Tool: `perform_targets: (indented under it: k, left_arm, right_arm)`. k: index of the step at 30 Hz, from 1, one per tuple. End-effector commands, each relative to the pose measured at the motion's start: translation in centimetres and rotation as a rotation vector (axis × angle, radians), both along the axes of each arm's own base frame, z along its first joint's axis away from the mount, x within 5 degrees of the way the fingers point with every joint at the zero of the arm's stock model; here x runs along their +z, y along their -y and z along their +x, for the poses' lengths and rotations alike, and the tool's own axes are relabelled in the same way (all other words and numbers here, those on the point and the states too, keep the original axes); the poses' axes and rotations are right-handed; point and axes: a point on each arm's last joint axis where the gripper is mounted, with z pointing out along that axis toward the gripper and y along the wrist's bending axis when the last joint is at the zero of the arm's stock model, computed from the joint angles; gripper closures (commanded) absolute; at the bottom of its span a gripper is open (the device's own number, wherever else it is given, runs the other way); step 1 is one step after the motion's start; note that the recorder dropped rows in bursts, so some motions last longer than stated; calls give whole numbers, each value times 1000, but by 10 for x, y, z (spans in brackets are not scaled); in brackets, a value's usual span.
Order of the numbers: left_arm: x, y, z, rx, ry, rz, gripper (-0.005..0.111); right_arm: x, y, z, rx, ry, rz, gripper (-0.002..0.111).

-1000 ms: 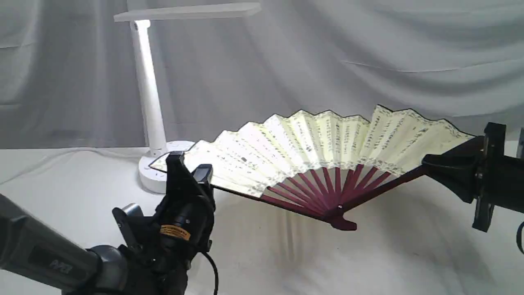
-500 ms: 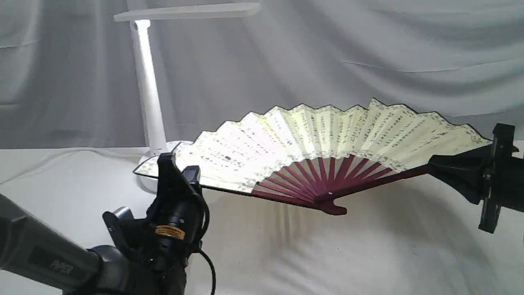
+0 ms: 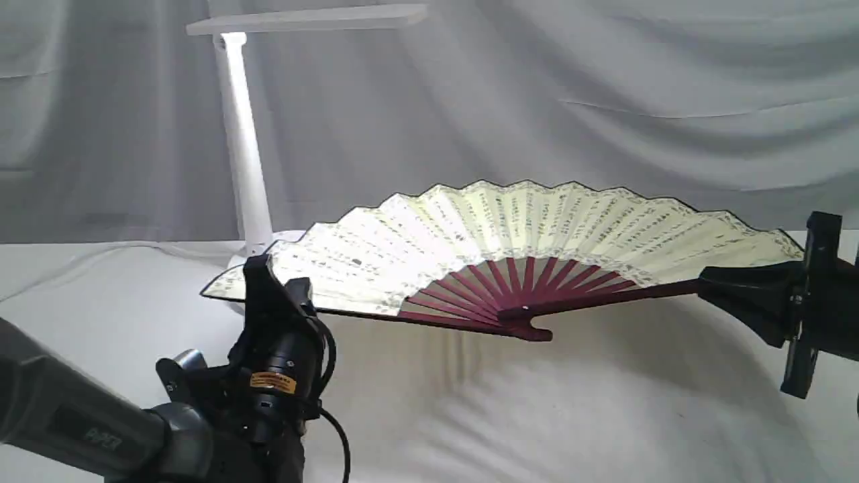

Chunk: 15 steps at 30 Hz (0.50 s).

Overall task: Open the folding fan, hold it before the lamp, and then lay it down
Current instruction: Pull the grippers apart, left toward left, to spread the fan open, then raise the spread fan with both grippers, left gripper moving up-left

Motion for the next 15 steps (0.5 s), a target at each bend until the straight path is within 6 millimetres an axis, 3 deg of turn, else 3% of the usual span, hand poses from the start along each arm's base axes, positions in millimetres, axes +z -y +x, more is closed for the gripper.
perform_targets:
  k: [1, 6, 15]
  left_arm:
    - [12, -16, 3, 138, 52, -79, 107]
    - [12, -16, 3, 139, 53, -94, 107]
    - [31, -17, 3, 157, 85, -113, 107]
  right_arm:
    - [-5, 9, -2, -38, -19, -57, 108]
    - [-5, 9, -2, -38, -19, -57, 108]
    - [-4, 8, -2, -38, -26, -47, 108]
